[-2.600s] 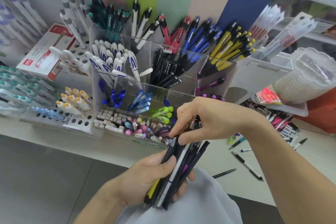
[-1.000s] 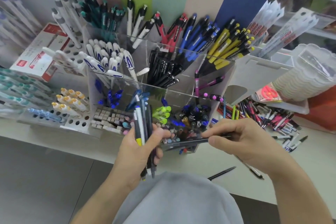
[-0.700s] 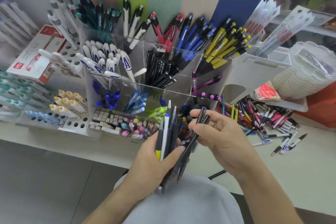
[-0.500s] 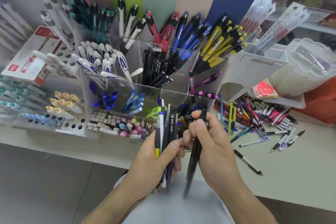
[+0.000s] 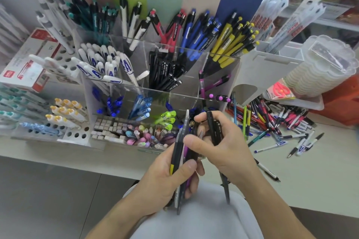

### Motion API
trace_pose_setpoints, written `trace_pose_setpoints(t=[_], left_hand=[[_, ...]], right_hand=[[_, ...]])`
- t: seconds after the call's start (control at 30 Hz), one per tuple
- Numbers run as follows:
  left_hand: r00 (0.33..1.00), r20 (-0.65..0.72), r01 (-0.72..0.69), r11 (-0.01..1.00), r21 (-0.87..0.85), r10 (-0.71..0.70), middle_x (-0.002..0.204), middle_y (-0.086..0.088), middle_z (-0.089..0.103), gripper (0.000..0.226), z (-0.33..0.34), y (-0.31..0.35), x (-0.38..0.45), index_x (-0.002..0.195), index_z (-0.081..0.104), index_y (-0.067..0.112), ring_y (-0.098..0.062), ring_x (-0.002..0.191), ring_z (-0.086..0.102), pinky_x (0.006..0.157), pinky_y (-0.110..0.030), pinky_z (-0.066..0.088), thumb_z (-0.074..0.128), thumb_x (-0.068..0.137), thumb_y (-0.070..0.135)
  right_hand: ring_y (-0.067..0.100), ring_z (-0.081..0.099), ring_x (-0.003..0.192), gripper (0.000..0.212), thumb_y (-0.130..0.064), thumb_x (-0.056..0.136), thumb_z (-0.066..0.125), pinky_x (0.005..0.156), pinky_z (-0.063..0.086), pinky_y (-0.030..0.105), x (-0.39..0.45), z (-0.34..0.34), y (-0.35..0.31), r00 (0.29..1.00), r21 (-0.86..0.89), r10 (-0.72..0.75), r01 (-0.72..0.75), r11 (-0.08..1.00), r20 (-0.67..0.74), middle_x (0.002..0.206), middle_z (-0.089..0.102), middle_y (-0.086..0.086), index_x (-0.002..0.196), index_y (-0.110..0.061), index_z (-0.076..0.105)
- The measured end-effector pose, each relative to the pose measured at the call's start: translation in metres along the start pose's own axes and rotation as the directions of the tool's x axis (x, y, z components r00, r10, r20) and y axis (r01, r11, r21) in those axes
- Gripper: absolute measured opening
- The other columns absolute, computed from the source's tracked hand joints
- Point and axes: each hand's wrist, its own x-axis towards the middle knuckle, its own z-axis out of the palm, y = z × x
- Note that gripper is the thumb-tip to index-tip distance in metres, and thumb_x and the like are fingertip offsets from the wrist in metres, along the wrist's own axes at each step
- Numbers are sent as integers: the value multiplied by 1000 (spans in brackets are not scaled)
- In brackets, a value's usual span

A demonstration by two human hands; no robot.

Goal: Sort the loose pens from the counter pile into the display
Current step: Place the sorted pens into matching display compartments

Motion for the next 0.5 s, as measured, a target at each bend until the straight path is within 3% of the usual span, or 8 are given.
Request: trace_pose_setpoints(t=[0.1,0.17,0.3,0.4,0.5], left_hand=[[999,16,46,997,-64,-45,76,-20,64,31,-1,-3,-1,103,62,14,-29,56,54,57,-35,45,64,92,43],[997,28,72,995,-65,-71,71,-20,63,37,-3,-4,-1,101,63,10,-28,55,54,58,-35,45,63,92,46],[995,38,90,995,-38,-88,69,-18,63,41,-7,-4,-2,100,64,8,-27,53,55,54,-31,44,60,93,48],[996,43,77,997,-15,-76,71,-17,62,33,-7,-2,-2,99,64,15,-25,53,52,51,-29,43,60,92,47],[995,56,81,997,0,-81,72,-15,61,24,-8,-4,-3,102,62,16,-25,54,50,52,-29,43,60,95,39]], right_hand=[[0,48,39,19,-13,93,68,42,37,8,5,-9,-1,986,61,83,-93,994,141,53,56,-12,109,-3,65],[1,48,37,14,-7,95,65,41,36,8,6,-12,-3,986,82,104,-116,990,134,50,55,-10,106,2,66],[3,40,39,14,-15,90,70,39,32,14,11,-15,-4,990,235,132,-120,965,-38,59,52,1,102,-7,72],[12,23,44,38,-33,85,67,42,19,23,14,-23,-8,981,390,123,-57,919,-147,56,31,3,102,1,67],[10,34,51,26,-32,99,52,47,25,24,17,-33,-16,953,492,101,56,869,-287,64,43,1,93,-9,63]])
